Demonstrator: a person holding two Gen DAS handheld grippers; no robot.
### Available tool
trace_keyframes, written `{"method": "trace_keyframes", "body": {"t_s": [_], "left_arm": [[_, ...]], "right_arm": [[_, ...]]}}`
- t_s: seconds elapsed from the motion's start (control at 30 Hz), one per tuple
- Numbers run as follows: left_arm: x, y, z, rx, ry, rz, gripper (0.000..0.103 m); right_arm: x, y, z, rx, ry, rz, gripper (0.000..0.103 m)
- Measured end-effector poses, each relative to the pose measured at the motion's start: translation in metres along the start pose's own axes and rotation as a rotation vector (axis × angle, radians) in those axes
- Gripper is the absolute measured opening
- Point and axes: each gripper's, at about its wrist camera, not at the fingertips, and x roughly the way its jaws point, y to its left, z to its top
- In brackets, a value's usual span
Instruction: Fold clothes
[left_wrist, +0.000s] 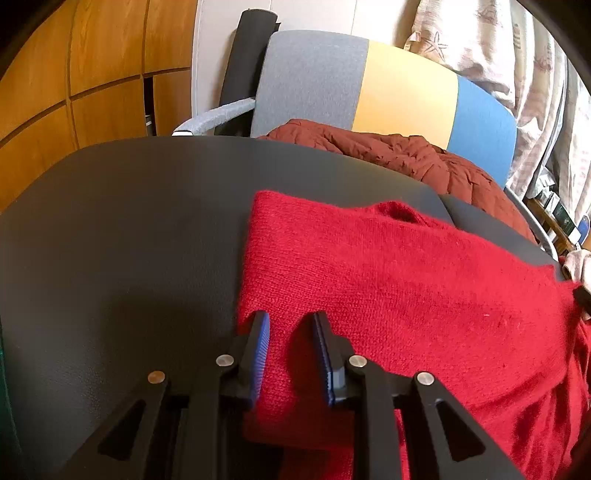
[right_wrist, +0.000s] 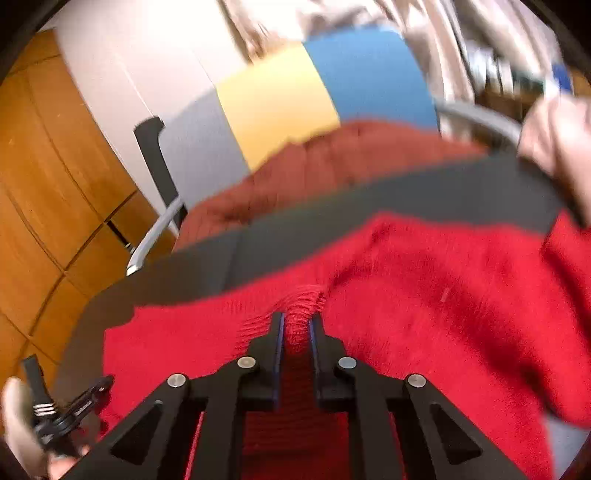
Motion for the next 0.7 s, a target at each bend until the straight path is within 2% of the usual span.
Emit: {"method": "trace_keyframes", "body": {"t_s": [0.07,0.13,0.2,0.23,0.27,0.4,0.43,0.47,0.53,0.6,0.63,0.7], "left_arm": [[0.0,-0.001,0.0,0.003,-0.001,0.004,0.024],[0.0,-0.001,0.0,0.007,-0.002,0.008,0.024],[0.0,-0.003,0.0,0.01,-0.003,0.013,0.024],[-0.001,-0.003,-0.001,0.011,-0.004,0.015,0.024],[0.0,-0.004,-0.001,0.014,-0.004,0.018,0.024],[0.0,-0.005,-0.001,0.025,-0.005,0.03,0.024],[0.0,-0.004,-0.001,0.025,-0.005,0.03,0.024],[-0.001,-0.005,-0.001,0.024,-0.005,0.03,0.024],[-0.001,-0.006,-0.001,0.025,-0.005,0.033,0.024],[-0.001,-0.008,-0.001,0.032,-0.005,0.042,0.024],[-0.001,-0.009,-0.001,0.036,-0.006,0.046,0.024],[-0.001,-0.01,-0.001,0.046,-0.007,0.057,0.024]], "right_arm": [[0.003,0.006,0.002,-0.074,-0.011,-0.074,0.006],[0.024,0.007,-0.002,-0.141,0.062,-0.139,0.006],[0.039,-0.001,-0.006,-0.122,0.134,-0.173,0.006],[0.036,-0.005,-0.005,-0.095,0.126,-0.173,0.006],[0.026,-0.009,-0.002,-0.064,0.084,-0.163,0.007],[-0.019,-0.027,0.001,-0.072,-0.007,-0.176,0.034],[-0.033,-0.036,0.002,-0.081,-0.032,-0.192,0.042],[-0.044,-0.046,0.004,-0.082,-0.052,-0.215,0.047],[-0.067,-0.074,0.012,-0.058,-0.087,-0.274,0.064],[-0.087,-0.111,0.026,-0.01,-0.107,-0.355,0.072],[-0.092,-0.128,0.032,0.02,-0.096,-0.392,0.073],[-0.093,-0.168,0.042,0.094,-0.033,-0.44,0.073]]}}
